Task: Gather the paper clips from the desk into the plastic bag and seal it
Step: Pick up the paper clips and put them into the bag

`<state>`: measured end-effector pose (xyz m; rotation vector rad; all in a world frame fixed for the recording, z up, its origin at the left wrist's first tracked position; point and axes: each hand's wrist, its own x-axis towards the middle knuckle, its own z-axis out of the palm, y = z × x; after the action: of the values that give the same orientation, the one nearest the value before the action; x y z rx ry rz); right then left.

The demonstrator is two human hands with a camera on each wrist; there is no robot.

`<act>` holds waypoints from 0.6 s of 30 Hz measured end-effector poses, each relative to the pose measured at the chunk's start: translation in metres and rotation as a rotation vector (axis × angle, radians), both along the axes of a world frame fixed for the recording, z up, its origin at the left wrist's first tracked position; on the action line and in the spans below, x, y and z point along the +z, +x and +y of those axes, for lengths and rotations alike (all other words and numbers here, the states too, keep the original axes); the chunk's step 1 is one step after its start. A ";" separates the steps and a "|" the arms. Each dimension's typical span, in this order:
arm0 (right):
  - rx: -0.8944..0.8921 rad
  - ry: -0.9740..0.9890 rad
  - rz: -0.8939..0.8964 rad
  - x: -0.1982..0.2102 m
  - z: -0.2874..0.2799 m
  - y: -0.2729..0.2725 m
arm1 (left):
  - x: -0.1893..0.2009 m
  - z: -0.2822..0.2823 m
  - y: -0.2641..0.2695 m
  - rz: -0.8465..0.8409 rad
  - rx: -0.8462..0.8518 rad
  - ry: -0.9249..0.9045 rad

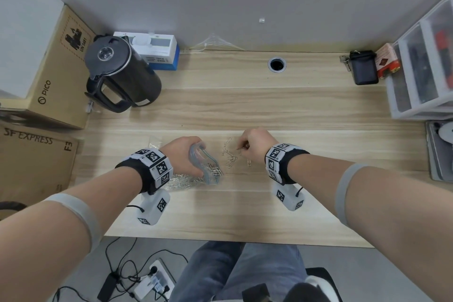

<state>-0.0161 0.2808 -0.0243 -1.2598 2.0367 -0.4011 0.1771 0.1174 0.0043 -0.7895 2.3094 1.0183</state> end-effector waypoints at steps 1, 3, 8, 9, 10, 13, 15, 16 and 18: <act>-0.013 -0.022 -0.027 0.006 -0.001 0.001 | 0.001 0.000 0.000 -0.006 -0.006 -0.004; -0.019 -0.040 -0.097 0.018 -0.007 0.005 | 0.001 0.000 -0.001 -0.010 -0.003 0.001; -0.058 -0.030 -0.360 0.033 -0.021 0.036 | 0.001 0.002 -0.002 0.021 -0.008 0.020; -0.070 -0.036 -0.414 0.032 -0.023 0.044 | 0.001 0.002 -0.002 0.030 -0.013 0.026; -0.072 -0.039 -0.452 0.031 -0.025 0.052 | 0.000 0.002 -0.002 0.040 -0.017 0.035; -0.057 -0.050 -0.496 0.022 -0.027 0.071 | -0.001 0.001 0.001 0.059 -0.021 0.054; -0.052 -0.038 -0.534 0.016 -0.025 0.074 | -0.002 0.000 0.003 0.053 -0.024 0.047; -0.048 -0.023 -0.550 0.015 -0.024 0.073 | -0.003 0.000 0.004 0.050 -0.021 0.041; -0.062 -0.021 -0.545 0.017 -0.021 0.064 | -0.007 -0.002 0.006 0.051 -0.010 0.033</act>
<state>0.0481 0.2594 -0.0077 -0.9660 1.6079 -0.7100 0.1830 0.1149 -0.0031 -0.7463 2.3306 1.0818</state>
